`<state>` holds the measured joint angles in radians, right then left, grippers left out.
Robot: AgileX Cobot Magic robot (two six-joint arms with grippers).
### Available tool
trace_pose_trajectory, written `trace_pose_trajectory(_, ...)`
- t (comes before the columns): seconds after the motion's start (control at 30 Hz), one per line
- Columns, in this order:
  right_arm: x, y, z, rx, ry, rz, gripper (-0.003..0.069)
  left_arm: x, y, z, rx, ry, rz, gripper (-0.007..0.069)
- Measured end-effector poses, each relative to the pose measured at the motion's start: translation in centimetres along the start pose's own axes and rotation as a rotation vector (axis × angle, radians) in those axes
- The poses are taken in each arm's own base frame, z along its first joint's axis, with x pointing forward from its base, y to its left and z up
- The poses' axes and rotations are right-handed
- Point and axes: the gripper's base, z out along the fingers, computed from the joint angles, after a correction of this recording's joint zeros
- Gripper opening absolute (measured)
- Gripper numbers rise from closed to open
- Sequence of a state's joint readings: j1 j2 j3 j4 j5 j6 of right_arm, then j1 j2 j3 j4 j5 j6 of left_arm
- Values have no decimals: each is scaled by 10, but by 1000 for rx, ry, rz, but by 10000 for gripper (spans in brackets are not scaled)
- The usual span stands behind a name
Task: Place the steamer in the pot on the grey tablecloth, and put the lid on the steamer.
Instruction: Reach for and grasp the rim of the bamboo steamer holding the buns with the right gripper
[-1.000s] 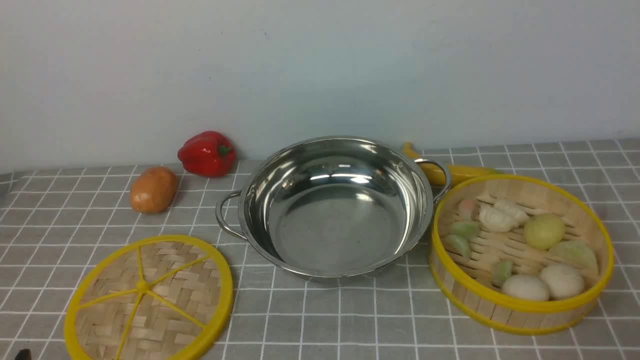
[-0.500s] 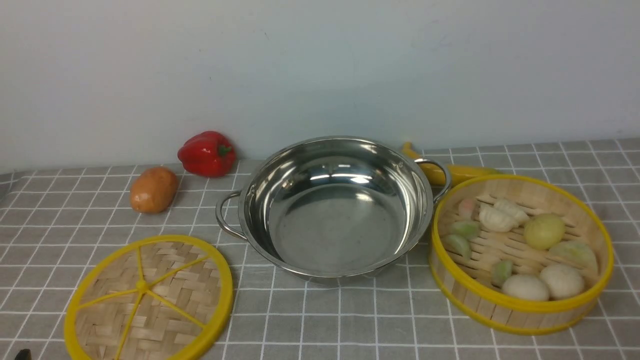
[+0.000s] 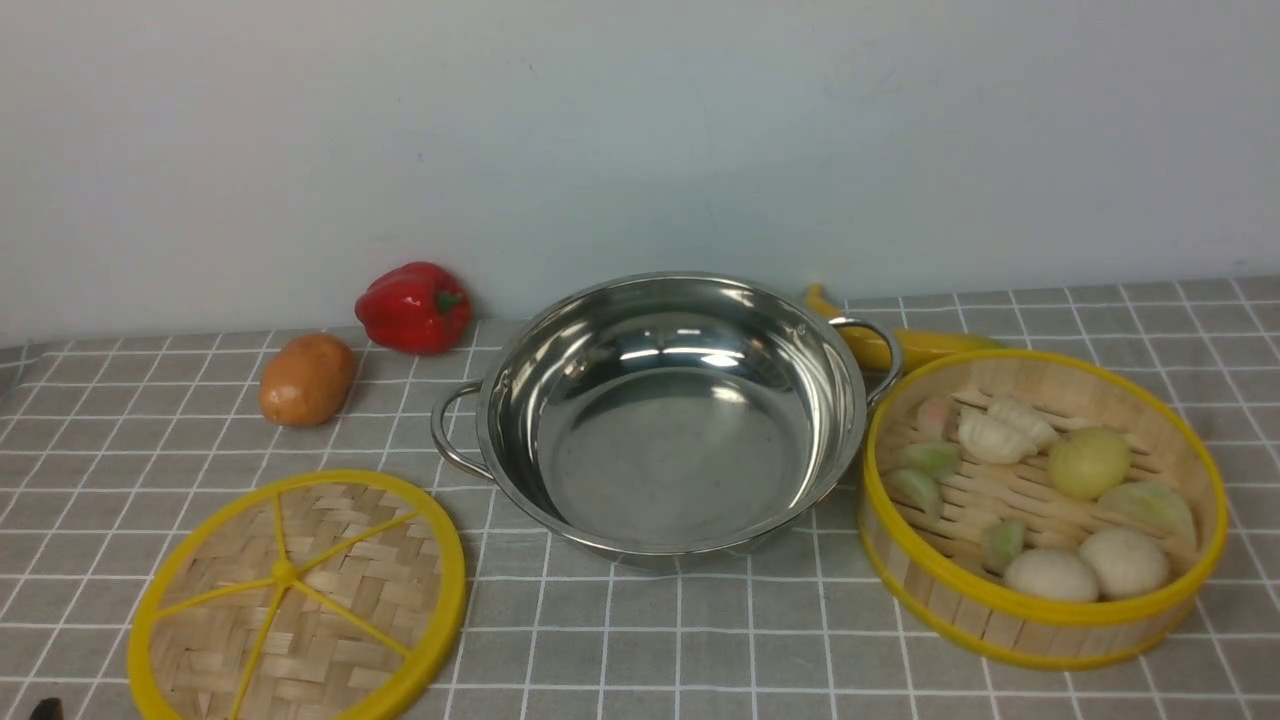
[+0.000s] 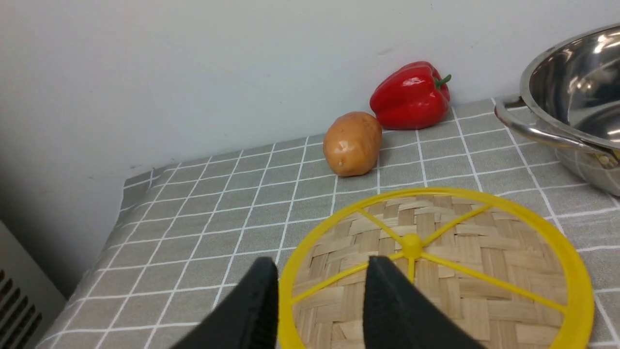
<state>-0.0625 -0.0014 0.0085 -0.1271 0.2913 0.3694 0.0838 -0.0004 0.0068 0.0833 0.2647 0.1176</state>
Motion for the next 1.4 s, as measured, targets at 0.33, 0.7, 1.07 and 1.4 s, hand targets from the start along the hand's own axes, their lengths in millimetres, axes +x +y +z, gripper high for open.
trace_pose_trajectory(0.33, -20, 6, -2, -139, -185, 667, 242, -7, -11, -1, 151, -22, -827, 243)
trace_pose_trajectory(0.7, -25, 5, -4, -169, -242, 843, 242, -19, -2, -2, 133, -182, -1012, 243)
trace_pose_trajectory(1.07, -65, -4, -27, -298, -767, 830, 242, -39, 23, -12, 2, -553, -1057, 243)
trace_pose_trajectory(1.4, -157, 19, -55, -135, -926, 264, 242, -91, 52, -55, -132, -1011, -949, 243)
